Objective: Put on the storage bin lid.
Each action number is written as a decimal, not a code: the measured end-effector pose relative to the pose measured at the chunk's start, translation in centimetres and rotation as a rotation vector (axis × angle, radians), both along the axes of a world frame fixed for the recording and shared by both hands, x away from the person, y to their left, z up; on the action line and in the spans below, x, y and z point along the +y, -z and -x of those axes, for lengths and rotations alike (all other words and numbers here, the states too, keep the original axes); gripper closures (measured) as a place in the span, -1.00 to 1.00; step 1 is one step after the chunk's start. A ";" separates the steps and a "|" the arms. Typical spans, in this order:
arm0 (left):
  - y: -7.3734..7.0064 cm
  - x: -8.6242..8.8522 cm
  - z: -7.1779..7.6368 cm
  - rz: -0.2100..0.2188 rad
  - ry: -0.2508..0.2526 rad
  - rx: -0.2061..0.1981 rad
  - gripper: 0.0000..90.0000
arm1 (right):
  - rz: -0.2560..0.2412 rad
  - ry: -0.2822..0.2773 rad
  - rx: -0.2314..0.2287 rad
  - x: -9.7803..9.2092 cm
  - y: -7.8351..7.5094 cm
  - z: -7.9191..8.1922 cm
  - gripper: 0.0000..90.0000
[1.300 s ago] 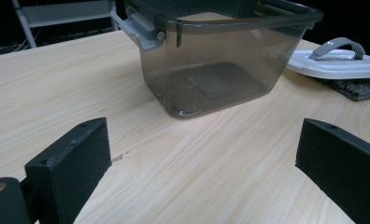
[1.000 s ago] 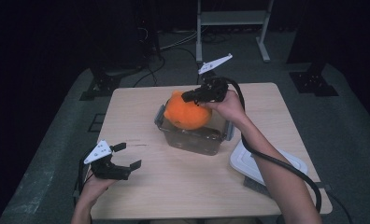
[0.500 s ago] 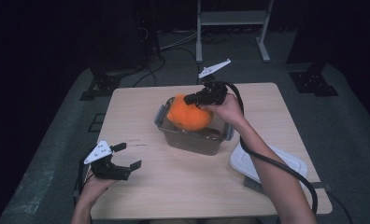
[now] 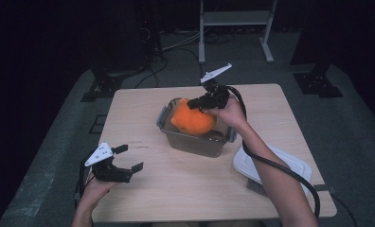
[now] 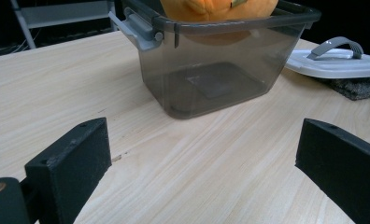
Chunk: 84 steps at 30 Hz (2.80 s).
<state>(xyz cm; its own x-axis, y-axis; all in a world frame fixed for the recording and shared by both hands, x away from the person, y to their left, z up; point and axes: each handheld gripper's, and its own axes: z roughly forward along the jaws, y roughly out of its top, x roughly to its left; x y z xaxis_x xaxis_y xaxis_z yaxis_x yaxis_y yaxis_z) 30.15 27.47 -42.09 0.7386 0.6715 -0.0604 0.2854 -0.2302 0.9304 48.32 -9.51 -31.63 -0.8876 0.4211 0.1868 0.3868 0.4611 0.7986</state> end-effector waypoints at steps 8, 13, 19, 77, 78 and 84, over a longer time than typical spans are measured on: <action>0.0 0.1 0.0 0.000 -0.001 -0.001 -0.94 | 0.017 -0.003 0.006 0.4 0.6 -0.1 0.86; -0.1 0.1 0.0 -0.003 0.001 -0.003 -0.94 | 0.039 0.005 0.017 0.6 1.0 -0.2 0.86; -0.1 0.1 0.0 0.004 -0.002 -0.003 -0.94 | 0.058 0.011 0.025 0.8 1.4 -0.3 0.85; -0.2 0.3 0.0 0.008 -0.004 -0.010 -0.94 | 0.184 -0.012 0.123 2.6 4.4 -0.2 0.86; -0.2 0.3 0.0 0.008 -0.004 -0.010 -0.94 | 0.184 -0.012 0.123 2.6 4.4 -0.2 0.86; -0.2 0.2 0.0 0.007 -0.002 -0.009 -0.94 | 0.139 -0.014 0.139 2.1 4.0 -0.3 0.84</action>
